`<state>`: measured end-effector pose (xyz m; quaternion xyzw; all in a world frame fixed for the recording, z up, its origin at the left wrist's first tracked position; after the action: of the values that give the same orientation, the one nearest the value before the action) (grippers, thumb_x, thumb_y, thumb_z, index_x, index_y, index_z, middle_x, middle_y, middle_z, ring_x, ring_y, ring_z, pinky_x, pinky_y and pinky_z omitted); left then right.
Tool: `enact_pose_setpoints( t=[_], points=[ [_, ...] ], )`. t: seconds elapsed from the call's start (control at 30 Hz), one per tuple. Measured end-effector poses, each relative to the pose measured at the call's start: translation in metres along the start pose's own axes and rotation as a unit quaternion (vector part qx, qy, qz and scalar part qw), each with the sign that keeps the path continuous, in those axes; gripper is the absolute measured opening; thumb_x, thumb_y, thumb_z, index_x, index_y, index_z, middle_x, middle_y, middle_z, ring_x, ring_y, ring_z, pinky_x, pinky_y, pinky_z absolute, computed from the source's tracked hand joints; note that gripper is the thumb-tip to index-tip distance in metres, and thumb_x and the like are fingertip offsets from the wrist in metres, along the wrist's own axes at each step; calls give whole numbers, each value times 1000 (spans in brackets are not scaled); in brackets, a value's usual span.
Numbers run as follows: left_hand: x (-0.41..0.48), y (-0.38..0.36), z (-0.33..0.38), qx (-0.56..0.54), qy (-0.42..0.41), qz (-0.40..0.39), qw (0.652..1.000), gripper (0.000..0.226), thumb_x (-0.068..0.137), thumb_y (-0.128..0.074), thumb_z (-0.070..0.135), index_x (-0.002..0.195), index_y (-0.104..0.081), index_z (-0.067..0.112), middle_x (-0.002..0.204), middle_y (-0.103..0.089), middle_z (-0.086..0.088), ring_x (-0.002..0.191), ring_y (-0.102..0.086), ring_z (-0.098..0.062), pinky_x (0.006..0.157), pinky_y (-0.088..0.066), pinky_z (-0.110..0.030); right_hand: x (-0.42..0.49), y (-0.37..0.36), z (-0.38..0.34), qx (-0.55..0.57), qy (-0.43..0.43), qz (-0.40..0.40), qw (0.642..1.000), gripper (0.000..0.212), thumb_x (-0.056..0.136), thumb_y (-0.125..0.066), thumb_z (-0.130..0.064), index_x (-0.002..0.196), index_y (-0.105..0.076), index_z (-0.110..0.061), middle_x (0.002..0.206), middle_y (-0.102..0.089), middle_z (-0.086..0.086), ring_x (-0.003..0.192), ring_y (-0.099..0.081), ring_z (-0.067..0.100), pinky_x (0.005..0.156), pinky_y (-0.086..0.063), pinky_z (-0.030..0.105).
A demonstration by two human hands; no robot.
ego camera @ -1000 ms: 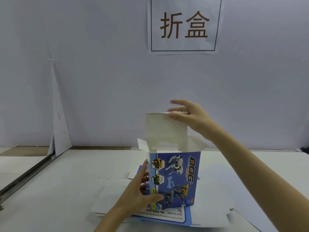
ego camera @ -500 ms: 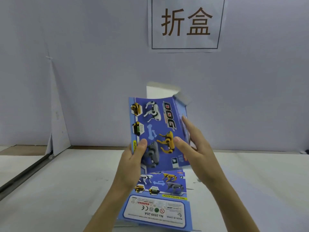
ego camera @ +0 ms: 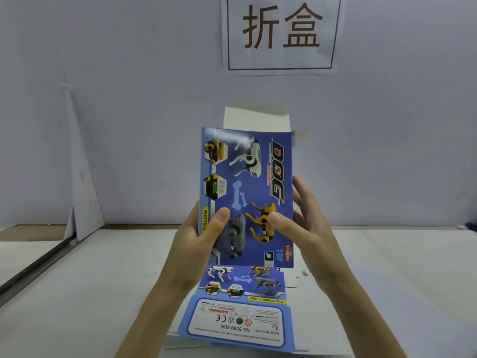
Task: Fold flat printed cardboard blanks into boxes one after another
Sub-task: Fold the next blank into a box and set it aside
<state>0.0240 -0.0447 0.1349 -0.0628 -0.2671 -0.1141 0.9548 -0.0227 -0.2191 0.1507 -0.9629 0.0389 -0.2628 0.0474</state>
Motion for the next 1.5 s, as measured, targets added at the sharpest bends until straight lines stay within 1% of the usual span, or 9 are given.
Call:
enact_pose_setpoints(
  t=[0.23,0.4,0.57,0.73,1.03,1.13,1.23,1.3,1.5],
  points=[
    [-5,3,16,22,-61,-8,998,19,87,-60,37,95,-62,20,78,-72,9,68,-67,-7,56,-52,-16,0,-4,-2,17,33,-44,998,91,72,-73,-15,147,-25,-37,135,-54,-14,125,-54,19,84,-57,46],
    [-2,6,20,122,-92,-71,986,75,72,-76,44,133,-47,11,121,-64,5,110,-63,-15,73,-57,-23,0,7,0,-59,70,-54,994,68,70,-70,-4,129,-42,-24,119,-65,-8,110,-64,15,81,-55,28],
    [-4,7,27,101,-112,-72,986,70,72,-71,57,127,-53,17,119,-65,10,113,-61,-13,72,-55,-18,-3,1,-7,-92,84,-69,990,73,74,-71,-26,139,-38,-22,125,-62,-7,116,-61,18,90,-53,30],
    [0,1,11,-28,5,-42,999,18,87,-61,46,103,-67,40,105,-72,4,100,-68,-19,75,-58,-29,1,-5,12,-26,-39,-87,995,84,74,-71,-38,146,-27,-43,128,-61,-6,110,-65,20,71,-59,33],
    [-28,34,-30,38,226,-144,963,71,57,-72,58,123,-48,52,109,-71,5,98,-70,-21,73,-59,-37,-11,-23,70,-67,-154,-138,976,45,81,-56,-60,120,-54,-37,106,-72,-11,99,-69,13,71,-58,25],
    [-47,68,-43,77,256,-77,961,74,54,-73,61,123,-46,56,104,-73,5,92,-71,-20,70,-60,-36,-23,-32,108,-282,-176,-177,926,45,94,-33,-59,127,-52,-35,121,-65,-10,113,-59,11,92,-46,26],
    [-66,105,-57,81,274,33,958,67,69,-78,48,126,-44,52,97,-74,3,84,-73,-20,71,-60,-40,-50,-49,155,-522,-160,-351,760,58,94,-48,-51,146,-31,-32,153,-32,4,142,-26,28,106,-30,40],
    [-79,121,-66,63,283,97,952,61,76,-74,39,128,-44,48,94,-74,2,80,-73,-20,69,-59,-40,-68,-58,173,-537,-198,-419,705,88,78,-61,-64,150,-16,-42,162,-4,-3,148,4,26,117,-7,51],
    [-87,130,-52,-27,191,167,967,73,60,-70,43,130,-50,39,103,-73,1,90,-71,-23,65,-59,-40,-52,-82,123,-587,-32,-363,723,32,92,-53,-42,112,-61,-19,105,-60,5,92,-51,29,78,-43,36]
  ],
)
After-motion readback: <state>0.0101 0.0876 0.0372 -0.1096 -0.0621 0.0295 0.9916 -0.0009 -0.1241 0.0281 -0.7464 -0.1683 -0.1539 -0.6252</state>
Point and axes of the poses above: each hand's wrist, its own x-axis towards the middle knuckle, its own y-axis out of the back of the hand, z = x × y, the point moved 9 cm from there along x, towards the middle knuckle
